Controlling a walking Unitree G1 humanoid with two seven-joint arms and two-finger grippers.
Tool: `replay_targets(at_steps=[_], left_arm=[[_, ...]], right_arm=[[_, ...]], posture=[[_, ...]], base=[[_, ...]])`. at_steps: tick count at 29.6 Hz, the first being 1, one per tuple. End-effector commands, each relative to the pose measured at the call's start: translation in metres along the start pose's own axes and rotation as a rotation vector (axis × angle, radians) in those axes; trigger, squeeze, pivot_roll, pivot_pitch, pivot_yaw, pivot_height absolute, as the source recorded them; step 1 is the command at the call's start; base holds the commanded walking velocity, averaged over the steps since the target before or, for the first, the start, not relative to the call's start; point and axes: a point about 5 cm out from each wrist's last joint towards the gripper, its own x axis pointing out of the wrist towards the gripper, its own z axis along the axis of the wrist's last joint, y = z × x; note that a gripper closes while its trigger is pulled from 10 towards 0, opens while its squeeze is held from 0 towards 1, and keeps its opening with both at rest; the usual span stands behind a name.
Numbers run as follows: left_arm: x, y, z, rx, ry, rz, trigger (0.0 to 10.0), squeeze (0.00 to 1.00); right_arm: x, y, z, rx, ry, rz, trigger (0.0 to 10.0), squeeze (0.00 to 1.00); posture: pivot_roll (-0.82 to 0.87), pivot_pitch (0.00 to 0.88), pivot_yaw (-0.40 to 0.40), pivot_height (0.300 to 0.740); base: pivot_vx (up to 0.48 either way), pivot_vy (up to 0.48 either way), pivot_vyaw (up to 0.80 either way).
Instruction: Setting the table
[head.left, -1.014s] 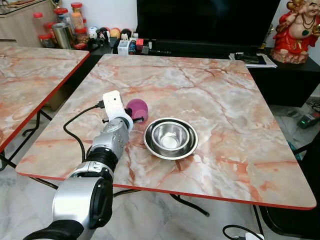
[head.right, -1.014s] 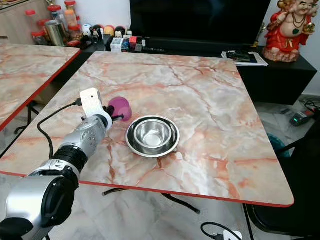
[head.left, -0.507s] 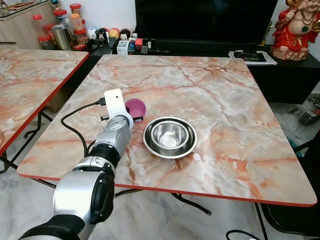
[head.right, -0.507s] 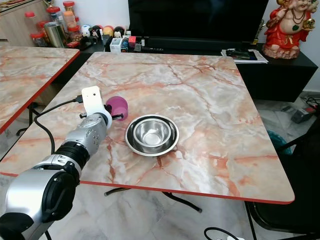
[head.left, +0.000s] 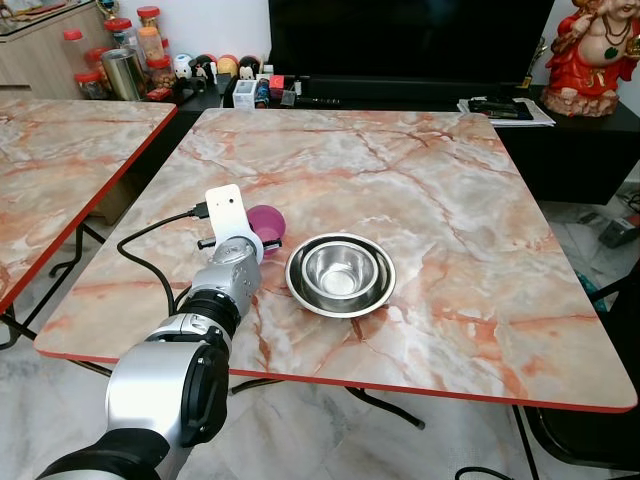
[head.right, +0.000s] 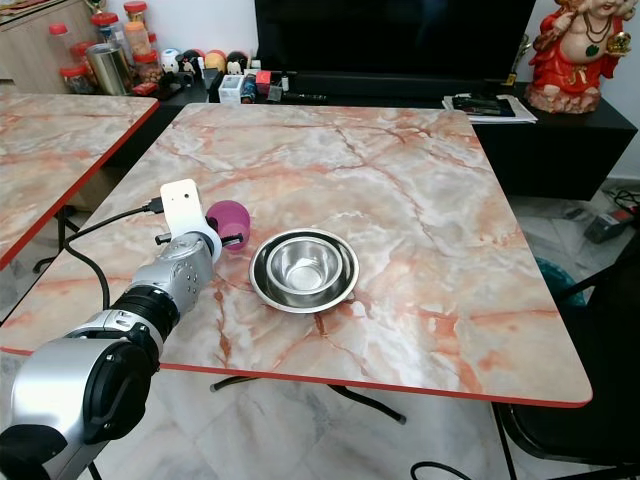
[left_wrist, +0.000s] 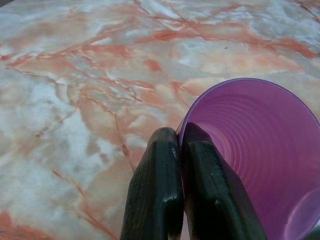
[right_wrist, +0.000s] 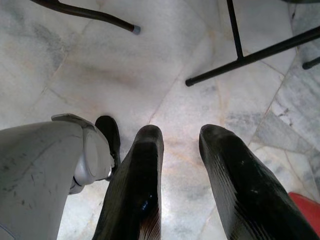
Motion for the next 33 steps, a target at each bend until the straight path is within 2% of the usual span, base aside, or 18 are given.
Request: replay_targets(at_steps=[1,2,3,7,12,17,18,20,23,24,25,27,28,33], left_arm=[[0.0001,-0.0033,0.0048,-0.014,-0.01,0.004,10.0,0.0],[0.0001,-0.0033,0.0046,-0.016,-0.008,0.004,10.0,0.0],[0.0,-0.0036,0.0041,-0.026,-0.004,0.003,10.0,0.46],[0.0,-0.0032,0.0031,-0.039,0.003,0.005,10.0,0.44],[0.0,-0.0026,0.0012,-0.04,0.01,0.008,10.0,0.47],[-0.0001,-0.0027,0.0004,-0.044,0.013,0.009,10.0,0.43],[-0.0001,-0.0025,0.0001,-0.044,0.014,0.01,10.0,0.45],[0.0,-0.0025,0.0001,-0.046,0.014,0.01,10.0,0.63],[-0.0001,-0.0029,0.0004,-0.048,0.014,0.009,10.0,0.6],[0.0,-0.0028,0.0006,-0.047,0.014,0.009,10.0,0.51],[0.0,-0.0027,0.0008,-0.046,0.014,0.009,10.0,0.34],[0.0,-0.0026,0.0009,-0.045,0.014,0.009,10.0,0.34],[0.0,-0.0028,0.001,-0.045,0.013,0.01,10.0,0.0],[-0.0001,-0.0036,0.002,-0.045,0.009,0.011,10.0,0.0]], right_arm=[[0.0,-0.0039,0.0018,0.018,-0.012,-0.016,10.0,0.0],[-0.0001,-0.0039,0.0016,0.018,-0.012,-0.016,10.0,0.0],[-0.0003,-0.0041,0.001,0.019,-0.012,-0.017,10.0,0.0],[-0.0007,-0.0045,-0.0005,0.02,-0.009,-0.017,10.0,0.0],[-0.001,-0.0048,-0.0014,0.021,-0.007,-0.017,10.0,0.0],[-0.001,-0.0046,-0.0015,0.02,-0.006,-0.016,10.0,0.0],[-0.0009,-0.0042,-0.0011,0.021,-0.007,-0.016,10.0,0.0],[-0.0007,-0.0037,-0.0006,0.022,-0.008,-0.015,10.0,0.0],[-0.0007,-0.0037,-0.0005,0.022,-0.008,-0.015,10.0,0.0],[-0.0007,-0.0034,-0.0006,0.022,-0.008,-0.015,10.0,0.0],[-0.0007,-0.0033,-0.0006,0.023,-0.008,-0.016,10.0,0.0],[-0.0007,-0.0033,-0.0007,0.024,-0.008,-0.016,10.0,0.0],[-0.0007,-0.0033,-0.0008,0.025,-0.007,-0.016,10.0,0.0],[-0.0008,-0.0031,-0.0011,0.029,-0.007,-0.018,10.0,0.0]], posture=[[-0.2,0.0,0.03,0.74],[-0.2,0.0,0.03,0.74],[-0.2,0.0,0.029,0.74],[-0.2,0.0,0.03,0.74],[-0.2,0.0,0.028,0.74],[-0.2,0.0,0.027,0.74],[-0.2,0.0,0.028,0.74],[-0.2,0.0,0.028,0.74],[-0.2,0.0,0.028,0.74],[-0.2,0.0,0.029,0.74],[-0.2,0.0,0.029,0.74],[-0.2,0.0,0.029,0.74],[-0.2,0.0,0.029,0.74],[-0.2,0.0,0.032,0.74]], base=[[0.0,0.0,0.0],[0.0,0.0,0.0],[0.0,0.0,0.0],[0.0,0.0,0.0],[0.0,0.0,0.0],[0.0,0.0,0.0],[0.0,0.0,0.0],[0.0,0.0,0.0],[0.0,0.0,0.0],[0.0,0.0,0.0],[0.0,0.0,0.0],[0.0,0.0,0.0],[0.0,0.0,0.0],[0.0,0.0,0.0]])
